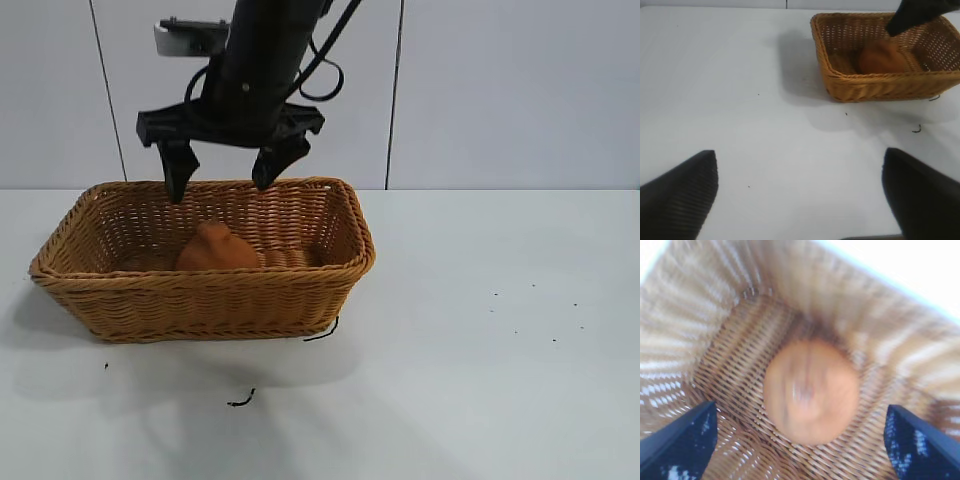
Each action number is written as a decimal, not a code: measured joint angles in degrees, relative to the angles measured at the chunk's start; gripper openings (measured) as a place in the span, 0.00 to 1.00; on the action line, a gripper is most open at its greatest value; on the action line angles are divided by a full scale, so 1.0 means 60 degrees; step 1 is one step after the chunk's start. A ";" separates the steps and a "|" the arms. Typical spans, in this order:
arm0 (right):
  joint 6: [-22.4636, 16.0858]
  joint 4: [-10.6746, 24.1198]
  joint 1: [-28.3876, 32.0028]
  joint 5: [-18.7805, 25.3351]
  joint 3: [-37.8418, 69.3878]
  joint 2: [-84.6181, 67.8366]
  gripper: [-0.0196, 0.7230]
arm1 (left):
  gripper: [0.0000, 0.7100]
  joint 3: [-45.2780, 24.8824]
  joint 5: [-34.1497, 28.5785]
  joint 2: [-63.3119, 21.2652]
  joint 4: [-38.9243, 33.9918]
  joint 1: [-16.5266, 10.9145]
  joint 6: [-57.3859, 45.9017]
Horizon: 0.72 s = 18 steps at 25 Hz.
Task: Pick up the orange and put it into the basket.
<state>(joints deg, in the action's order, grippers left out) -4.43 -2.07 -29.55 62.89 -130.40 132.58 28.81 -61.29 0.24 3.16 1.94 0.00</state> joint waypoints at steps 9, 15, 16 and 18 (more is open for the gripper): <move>-0.0030 0.0435 0.2823 0.0601 0.0001 0.0009 0.91 | 0.90 0.0000 0.0000 0.0000 0.0000 0.0000 0.0000; -0.0030 0.0425 0.4278 0.1085 0.0001 0.0009 0.91 | 0.90 0.0000 0.0000 0.0000 0.0000 0.0000 0.0000; -0.0021 0.0425 0.4381 0.1085 0.0001 0.0009 0.91 | 0.90 0.0000 0.0000 0.0000 0.0000 0.0000 0.0000; 0.0007 0.0345 0.4506 0.1085 0.0001 0.0009 0.91 | 0.90 0.0000 0.0000 0.0000 0.0000 0.0000 0.0000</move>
<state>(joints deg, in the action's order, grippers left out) -4.39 0.00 -2.51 69.40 -130.39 132.63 28.81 -61.29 0.24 3.16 1.94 0.00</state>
